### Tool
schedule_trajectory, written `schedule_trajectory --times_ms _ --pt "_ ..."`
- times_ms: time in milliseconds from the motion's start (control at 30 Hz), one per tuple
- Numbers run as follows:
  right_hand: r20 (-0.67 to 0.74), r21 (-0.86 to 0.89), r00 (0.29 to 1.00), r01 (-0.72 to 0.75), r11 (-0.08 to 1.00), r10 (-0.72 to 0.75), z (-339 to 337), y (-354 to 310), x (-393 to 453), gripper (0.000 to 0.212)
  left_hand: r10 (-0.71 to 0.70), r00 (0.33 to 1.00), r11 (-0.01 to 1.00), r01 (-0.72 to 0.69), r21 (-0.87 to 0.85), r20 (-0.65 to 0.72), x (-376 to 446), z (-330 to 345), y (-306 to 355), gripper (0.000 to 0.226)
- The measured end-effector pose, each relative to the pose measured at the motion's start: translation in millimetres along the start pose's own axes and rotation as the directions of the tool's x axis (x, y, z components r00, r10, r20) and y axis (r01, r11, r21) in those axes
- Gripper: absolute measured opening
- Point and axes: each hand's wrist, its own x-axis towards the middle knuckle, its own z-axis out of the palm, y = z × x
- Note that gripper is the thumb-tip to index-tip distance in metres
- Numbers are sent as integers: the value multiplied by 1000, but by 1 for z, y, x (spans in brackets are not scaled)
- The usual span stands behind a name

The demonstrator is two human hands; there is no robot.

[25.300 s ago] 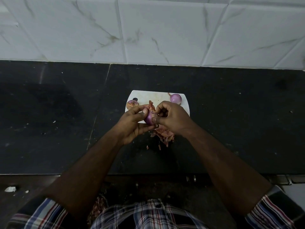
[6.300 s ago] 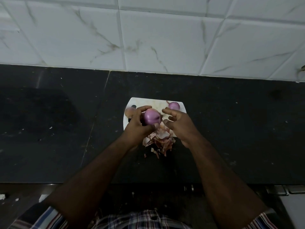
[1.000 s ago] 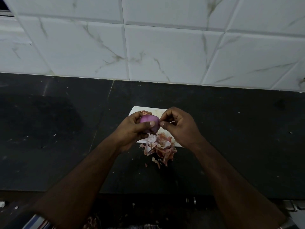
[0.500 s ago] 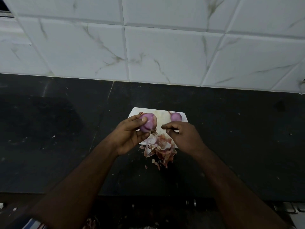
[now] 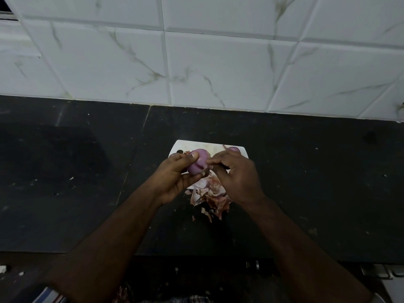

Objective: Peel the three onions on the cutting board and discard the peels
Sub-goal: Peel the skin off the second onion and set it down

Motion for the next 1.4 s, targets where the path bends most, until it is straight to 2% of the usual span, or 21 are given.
schedule_trajectory --times_ms 133,300,400,500,567,667,733,833,933,1033,1267,1400 --pt "136 -30 987 -84 996 87 -3 2 -9 22 -5 1000 999 5 -40 -11 -1 0 0 56" --pt "219 -120 973 -45 992 71 -6 1 -9 20 -20 999 995 17 -99 -34 -2 6 -4 43" --pt "280 -207 953 -55 977 113 -9 11 -16 19 -42 997 982 31 -184 -57 -3 4 -3 52" --pt "331 -227 923 -124 966 196 -11 19 -23 17 -31 998 989 24 -143 -52 -4 -3 -3 57" --pt "264 -179 931 -211 961 253 -9 16 -20 14 -23 1000 989 20 -148 -15 -5 -4 -3 53" --pt "61 21 926 -373 927 372 -7 5 -6 15 -21 999 989 27 -143 44 -8 -3 -5 40" --pt "-1 103 916 -398 911 401 -6 -4 2 17 -21 997 992 30 -124 69 -8 -2 -5 32" --pt "27 68 943 -334 940 333 -3 -17 4 24 -14 996 996 22 -90 89 -8 1 -4 29" --pt "4 -83 987 -157 984 158 3 -20 0 29 -3 996 996 11 -93 91 -7 5 -5 31" --pt "-33 -187 997 -72 980 67 10 -18 -3 32 20 997 996 -13 -88 76 -8 8 -5 41" --pt "-49 -251 998 -43 967 32 11 -14 -2 30 31 997 997 -26 -79 68 -10 13 -5 38" --pt "-82 -120 988 -140 983 131 4 -16 -1 26 31 998 998 -27 -57 63 -12 15 -5 53"
